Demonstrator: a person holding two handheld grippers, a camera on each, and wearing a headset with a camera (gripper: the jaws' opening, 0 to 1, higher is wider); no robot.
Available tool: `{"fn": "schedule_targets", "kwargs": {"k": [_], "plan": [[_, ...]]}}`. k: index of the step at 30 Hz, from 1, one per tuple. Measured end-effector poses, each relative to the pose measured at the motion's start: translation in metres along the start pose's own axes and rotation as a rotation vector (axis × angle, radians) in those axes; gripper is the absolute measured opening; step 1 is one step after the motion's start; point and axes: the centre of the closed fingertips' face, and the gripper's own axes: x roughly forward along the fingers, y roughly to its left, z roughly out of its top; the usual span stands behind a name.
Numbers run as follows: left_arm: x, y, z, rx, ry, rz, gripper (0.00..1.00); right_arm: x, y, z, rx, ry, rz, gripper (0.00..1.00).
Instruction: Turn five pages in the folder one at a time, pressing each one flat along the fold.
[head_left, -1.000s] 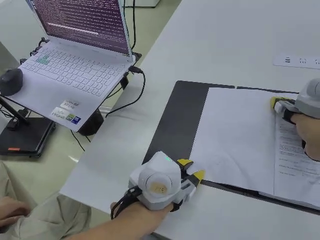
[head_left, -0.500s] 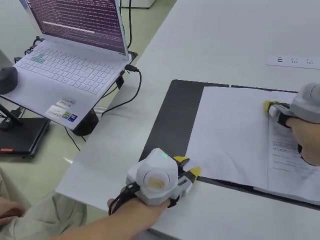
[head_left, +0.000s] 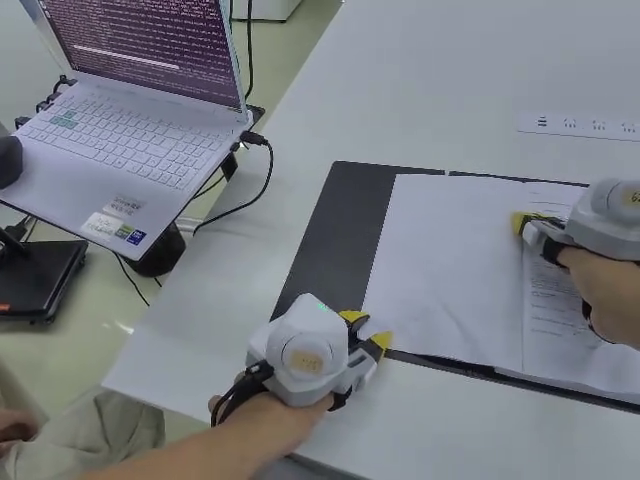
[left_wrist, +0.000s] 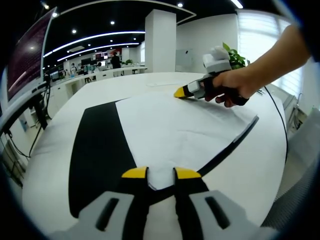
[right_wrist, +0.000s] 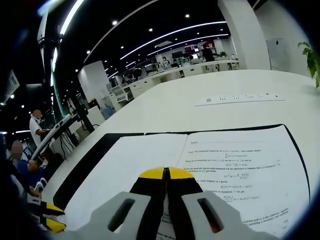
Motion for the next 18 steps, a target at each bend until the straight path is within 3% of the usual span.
{"fn": "schedule_targets", "kwargs": {"k": [18], "plan": [[0.001, 0.001, -0.001, 0.005, 0.001, -0.002, 0.18, -0.031, 0.015, -0.019, 0.045, -0.016, 0.033, 0.0]]}}
